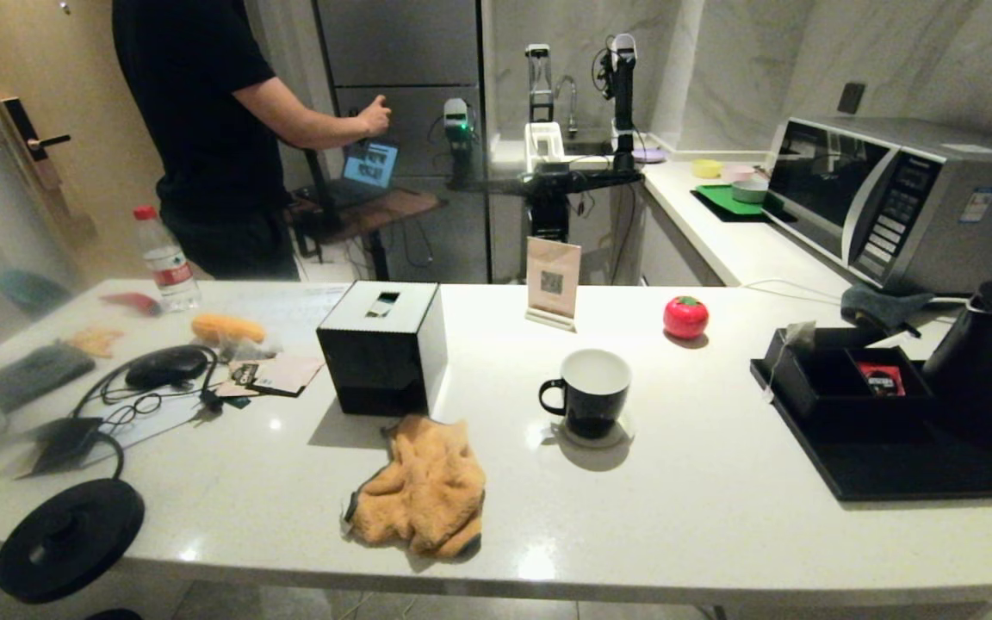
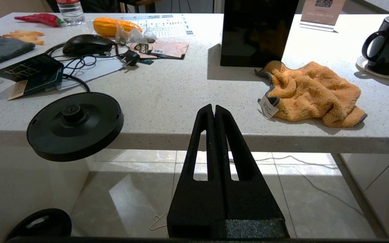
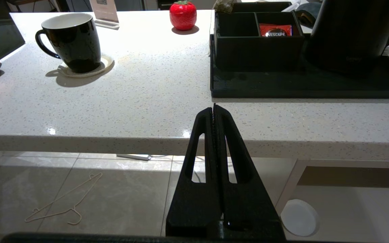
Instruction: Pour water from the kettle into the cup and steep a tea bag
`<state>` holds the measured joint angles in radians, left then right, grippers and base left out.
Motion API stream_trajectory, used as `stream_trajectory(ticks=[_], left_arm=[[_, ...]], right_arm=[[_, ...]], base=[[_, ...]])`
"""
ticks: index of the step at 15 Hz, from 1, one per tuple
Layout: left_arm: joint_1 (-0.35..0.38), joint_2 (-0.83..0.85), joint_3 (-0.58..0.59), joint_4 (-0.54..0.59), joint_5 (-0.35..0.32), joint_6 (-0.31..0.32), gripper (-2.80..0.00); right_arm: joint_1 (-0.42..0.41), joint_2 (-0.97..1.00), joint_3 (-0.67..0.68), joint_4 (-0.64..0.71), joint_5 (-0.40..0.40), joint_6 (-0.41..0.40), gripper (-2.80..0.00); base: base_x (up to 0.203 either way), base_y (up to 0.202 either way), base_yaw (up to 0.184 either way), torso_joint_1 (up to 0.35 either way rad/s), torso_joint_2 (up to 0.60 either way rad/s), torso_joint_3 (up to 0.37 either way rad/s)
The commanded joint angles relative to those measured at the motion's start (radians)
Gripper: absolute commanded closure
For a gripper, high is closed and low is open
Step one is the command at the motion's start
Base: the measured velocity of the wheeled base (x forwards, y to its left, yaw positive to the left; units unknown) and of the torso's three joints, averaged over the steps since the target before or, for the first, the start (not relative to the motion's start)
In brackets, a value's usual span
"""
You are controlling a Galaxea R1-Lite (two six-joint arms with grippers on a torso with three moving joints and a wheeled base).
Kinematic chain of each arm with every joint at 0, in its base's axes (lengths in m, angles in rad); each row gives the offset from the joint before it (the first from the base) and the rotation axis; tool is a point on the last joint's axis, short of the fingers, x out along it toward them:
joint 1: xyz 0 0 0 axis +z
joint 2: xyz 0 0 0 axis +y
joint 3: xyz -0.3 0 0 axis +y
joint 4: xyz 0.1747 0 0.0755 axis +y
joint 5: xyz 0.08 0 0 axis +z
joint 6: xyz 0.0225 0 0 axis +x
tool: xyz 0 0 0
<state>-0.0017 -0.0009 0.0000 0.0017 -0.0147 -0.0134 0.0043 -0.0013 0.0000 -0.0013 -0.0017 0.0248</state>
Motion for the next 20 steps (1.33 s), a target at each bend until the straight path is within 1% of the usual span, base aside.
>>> stream_trajectory(ticks=[1, 3, 6, 8, 9, 10, 13, 15, 16, 17, 20], left_arm=[[0.0, 0.001, 0.0, 0.0, 0.0, 0.0, 0.0], [0.0, 0.001, 0.0, 0.0, 0.001, 0.0, 0.0], [0.0, 0.001, 0.0, 0.0, 0.0, 0.0, 0.0], [0.0, 0.001, 0.0, 0.0, 0.001, 0.0, 0.0], [0.0, 0.001, 0.0, 0.0, 0.0, 0.0, 0.0], [0.0, 0.001, 0.0, 0.0, -0.001, -0.001, 0.0], [0.0, 0.001, 0.0, 0.0, 0.001, -0.002, 0.0], [0.0, 0.001, 0.0, 0.0, -0.001, 0.0, 0.0], [0.0, 0.001, 0.0, 0.0, 0.001, -0.002, 0.0], [0.0, 0.001, 0.0, 0.0, -0.001, 0.0, 0.0], [0.0, 0.001, 0.0, 0.0, 0.001, 0.0, 0.0]], right_arm=[[0.0, 0.001, 0.0, -0.002, -0.001, -0.006, 0.0], [-0.004, 0.015, -0.013, -0.013, -0.011, -0.008, 0.0], [-0.007, 0.128, -0.054, -0.044, -0.111, -0.004, 0.0], [-0.037, 0.248, -0.098, -0.069, -0.188, 0.0, 0.0], [-0.092, 0.325, -0.127, -0.101, -0.22, 0.003, 0.0], [-0.182, 0.39, -0.157, -0.128, -0.24, 0.005, 0.0], [-0.51, 0.593, -0.255, -0.165, -0.266, 0.004, 0.0], [-0.701, 0.749, -0.303, -0.176, -0.273, 0.002, 0.0], [-0.769, 0.821, -0.327, -0.182, -0.276, 0.0, 0.0], [-0.815, 0.883, -0.358, -0.188, -0.279, -0.001, 0.0], [-0.904, 1.072, -0.45, -0.254, -0.286, -0.003, 0.0]], base=[[0.0, 0.0, 0.0, 0.0, 0.0, 0.0], [0.0, 0.0, 0.0, 0.0, 0.0, 0.0], [0.0, 0.0, 0.0, 0.0, 0.0, 0.0], [0.0, 0.0, 0.0, 0.0, 0.0, 0.0], [0.0, 0.0, 0.0, 0.0, 0.0, 0.0], [0.0, 0.0, 0.0, 0.0, 0.0, 0.0], [0.0, 0.0, 0.0, 0.0, 0.0, 0.0], [0.0, 0.0, 0.0, 0.0, 0.0, 0.0], [0.0, 0.0, 0.0, 0.0, 0.0, 0.0], [0.0, 0.0, 0.0, 0.0, 0.0, 0.0], [0.0, 0.0, 0.0, 0.0, 0.0, 0.0]])
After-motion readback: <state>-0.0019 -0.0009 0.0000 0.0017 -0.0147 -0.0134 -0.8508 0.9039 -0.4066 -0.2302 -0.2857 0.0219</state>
